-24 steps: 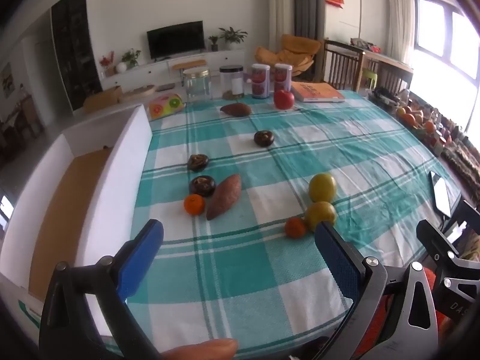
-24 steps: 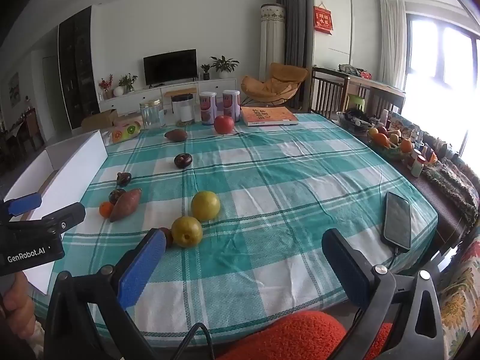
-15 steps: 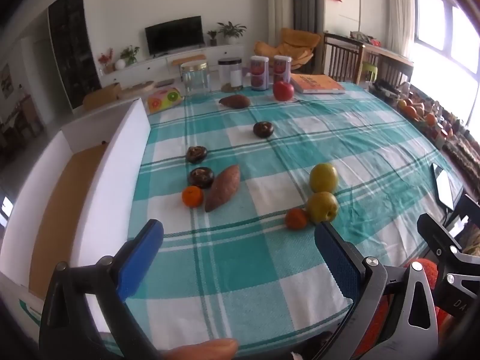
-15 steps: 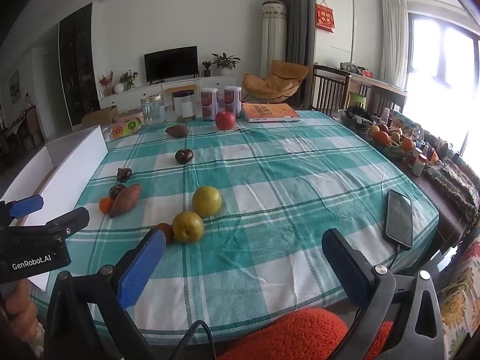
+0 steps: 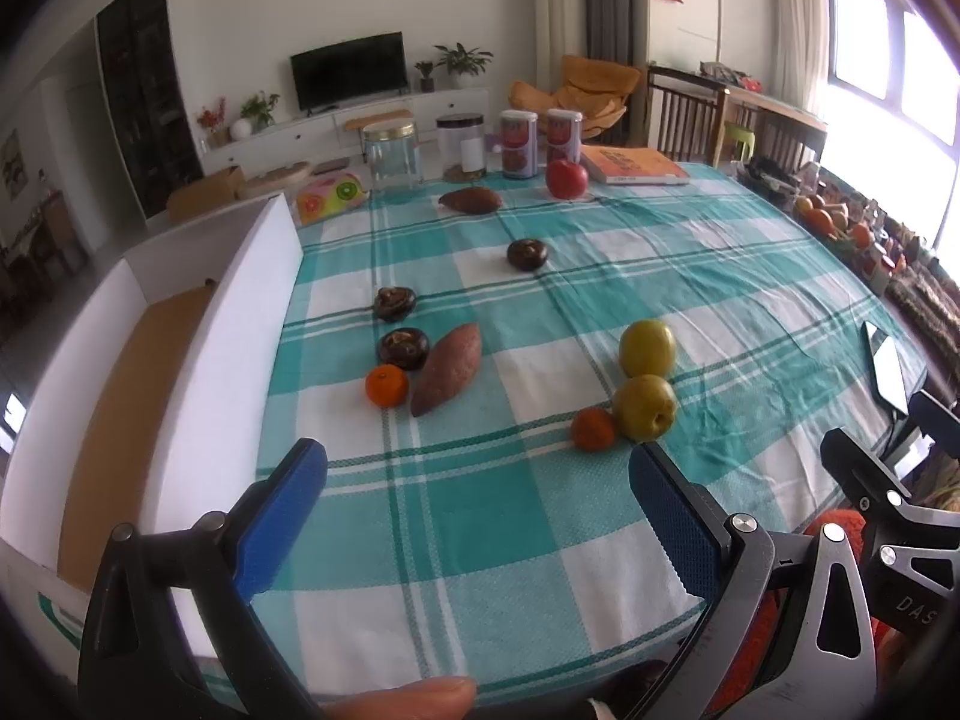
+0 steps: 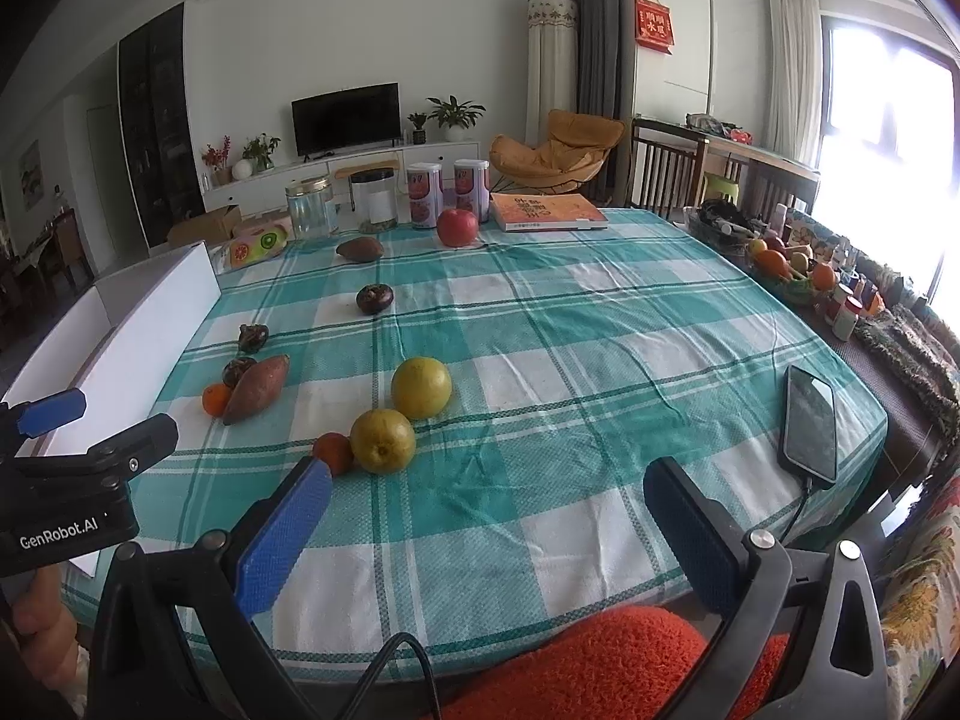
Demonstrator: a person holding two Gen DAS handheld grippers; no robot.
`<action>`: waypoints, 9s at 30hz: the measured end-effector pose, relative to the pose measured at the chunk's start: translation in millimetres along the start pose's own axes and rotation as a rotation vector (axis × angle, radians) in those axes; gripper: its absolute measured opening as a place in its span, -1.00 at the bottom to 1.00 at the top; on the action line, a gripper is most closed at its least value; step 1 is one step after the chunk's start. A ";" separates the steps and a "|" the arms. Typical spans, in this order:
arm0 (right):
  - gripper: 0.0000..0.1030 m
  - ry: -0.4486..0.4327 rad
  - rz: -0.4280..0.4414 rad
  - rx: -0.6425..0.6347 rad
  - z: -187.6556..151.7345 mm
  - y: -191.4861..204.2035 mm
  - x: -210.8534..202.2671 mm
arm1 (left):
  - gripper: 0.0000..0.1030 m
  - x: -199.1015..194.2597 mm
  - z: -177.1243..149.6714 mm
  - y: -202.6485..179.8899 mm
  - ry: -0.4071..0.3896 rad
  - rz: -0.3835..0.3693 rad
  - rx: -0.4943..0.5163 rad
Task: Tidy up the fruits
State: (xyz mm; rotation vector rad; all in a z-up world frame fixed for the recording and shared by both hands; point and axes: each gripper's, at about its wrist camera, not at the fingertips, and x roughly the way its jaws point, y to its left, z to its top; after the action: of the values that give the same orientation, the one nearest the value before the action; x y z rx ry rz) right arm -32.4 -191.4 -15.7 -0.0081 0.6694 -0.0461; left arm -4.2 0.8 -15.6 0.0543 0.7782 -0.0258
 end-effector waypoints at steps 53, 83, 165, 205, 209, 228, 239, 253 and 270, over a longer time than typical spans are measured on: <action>1.00 0.063 0.014 0.024 -10.8 -5.4 15.1 | 0.97 10.7 -11.9 -10.6 0.060 -0.005 0.014; 1.00 0.131 -0.064 0.021 -15.1 -10.4 28.1 | 0.97 27.7 -15.6 -0.7 0.138 -0.017 -0.005; 1.00 0.182 0.082 0.099 -24.9 -8.4 74.4 | 0.92 136.1 42.2 43.1 0.138 -0.169 0.003; -0.02 0.558 0.312 0.258 72.5 2.3 253.0 | -0.22 3.1 10.9 113.6 0.088 -0.433 -0.225; -0.02 0.459 0.393 0.251 100.9 12.7 217.4 | -0.22 -23.3 16.6 173.8 0.019 -0.316 -0.296; 0.00 0.473 0.908 -0.470 27.7 388.9 79.8 | -0.16 3.7 -63.0 304.5 0.163 0.160 -0.541; 0.37 0.235 0.804 -0.325 75.1 297.4 67.0 | 0.51 -18.5 -29.2 269.8 -0.023 0.142 -0.452; 0.58 0.170 0.116 0.073 35.3 -7.8 150.9 | 0.62 48.6 -1.6 70.7 0.091 -0.320 -0.125; 0.72 0.224 -0.039 0.323 16.9 -77.6 201.8 | 0.62 134.6 -28.8 22.2 0.095 -0.165 0.051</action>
State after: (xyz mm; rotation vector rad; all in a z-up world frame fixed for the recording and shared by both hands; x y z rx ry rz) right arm 133.0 -278.2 -125.9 0.2988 0.8791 -0.1947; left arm 72.3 24.3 -129.7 0.0401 0.8752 -0.2006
